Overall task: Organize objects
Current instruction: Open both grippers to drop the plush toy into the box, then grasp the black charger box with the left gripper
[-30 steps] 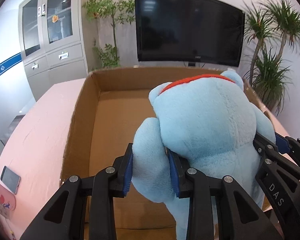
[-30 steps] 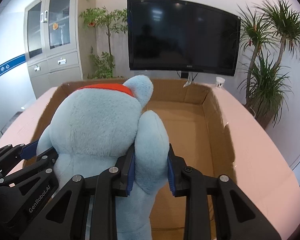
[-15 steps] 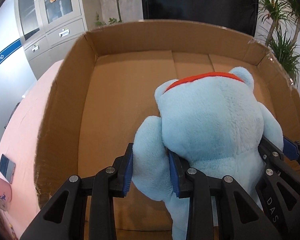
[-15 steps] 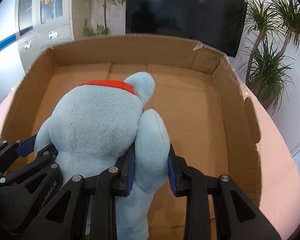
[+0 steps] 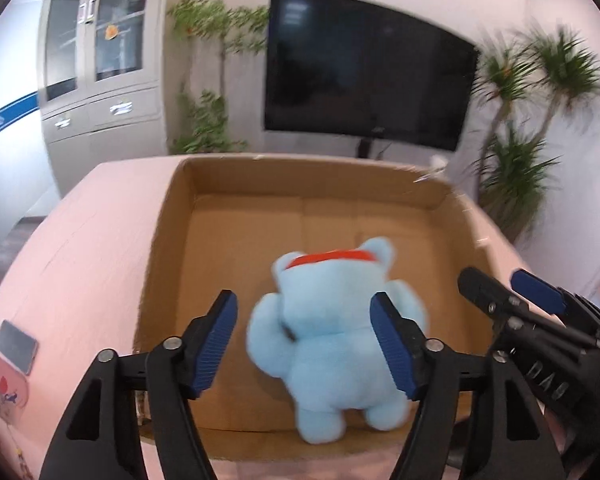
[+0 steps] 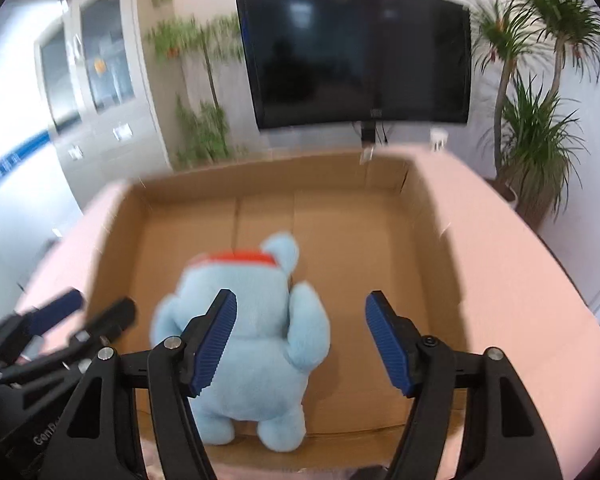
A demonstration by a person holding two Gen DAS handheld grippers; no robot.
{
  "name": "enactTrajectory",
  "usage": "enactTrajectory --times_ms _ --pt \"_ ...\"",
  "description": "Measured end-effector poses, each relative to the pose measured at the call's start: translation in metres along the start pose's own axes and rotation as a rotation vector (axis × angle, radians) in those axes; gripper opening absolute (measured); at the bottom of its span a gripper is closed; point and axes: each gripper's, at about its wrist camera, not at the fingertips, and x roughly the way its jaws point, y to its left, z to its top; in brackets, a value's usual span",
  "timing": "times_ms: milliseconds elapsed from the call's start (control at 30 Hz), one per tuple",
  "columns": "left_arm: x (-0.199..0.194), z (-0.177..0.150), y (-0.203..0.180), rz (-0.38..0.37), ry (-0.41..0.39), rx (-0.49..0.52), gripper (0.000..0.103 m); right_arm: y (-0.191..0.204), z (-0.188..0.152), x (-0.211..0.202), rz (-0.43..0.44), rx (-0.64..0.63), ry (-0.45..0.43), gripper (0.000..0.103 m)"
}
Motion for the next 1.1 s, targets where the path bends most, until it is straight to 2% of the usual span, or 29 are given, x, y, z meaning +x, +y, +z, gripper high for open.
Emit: enactTrajectory --times_ms 33,67,100,167,233,300,400,467,533,600,700,867,967,1100 --pt "-0.01 0.001 -0.002 -0.043 -0.012 0.004 0.074 -0.006 0.003 -0.018 0.026 0.012 -0.035 0.069" --pt "-0.019 0.001 -0.005 -0.081 -0.024 0.018 0.082 -0.016 0.005 -0.039 0.055 0.036 -0.082 0.079" --pt "-0.029 0.0 -0.01 -0.116 -0.037 0.048 0.09 -0.024 0.004 -0.053 0.07 0.056 -0.11 0.084" --pt "-0.04 -0.004 -0.024 -0.163 -0.055 0.119 0.097 -0.036 -0.002 -0.074 0.064 0.05 -0.118 0.084" --pt "-0.04 -0.008 -0.036 -0.213 -0.031 0.179 0.099 -0.046 -0.007 -0.082 0.037 -0.004 -0.075 0.084" --pt "-0.028 -0.008 -0.046 -0.272 0.034 0.236 0.099 -0.059 -0.024 -0.085 0.027 -0.034 -0.024 0.084" --pt "0.0 -0.026 -0.07 -0.361 0.165 0.372 0.099 -0.08 -0.064 -0.076 0.048 -0.053 0.077 0.084" --pt "0.015 -0.036 -0.082 -0.401 0.226 0.425 0.099 -0.094 -0.097 -0.066 0.023 -0.056 0.138 0.084" --pt "0.033 -0.047 -0.095 -0.419 0.289 0.458 0.099 -0.106 -0.121 -0.06 0.01 -0.04 0.17 0.083" --pt "0.046 -0.057 -0.106 -0.428 0.347 0.469 0.099 -0.115 -0.141 -0.055 0.034 -0.01 0.187 0.083" --pt "0.055 -0.069 -0.112 -0.452 0.391 0.497 0.099 -0.118 -0.159 -0.049 0.071 -0.007 0.195 0.083" --pt "0.064 -0.081 -0.12 -0.479 0.446 0.523 0.099 -0.104 -0.172 -0.046 0.072 -0.072 0.163 0.083" --pt "0.074 -0.093 -0.129 -0.477 0.495 0.526 0.094 -0.1 -0.175 -0.043 0.059 -0.097 0.15 0.083" --pt "0.074 -0.095 -0.13 -0.521 0.509 0.499 0.092 -0.093 -0.18 -0.035 0.026 -0.125 0.138 0.082"
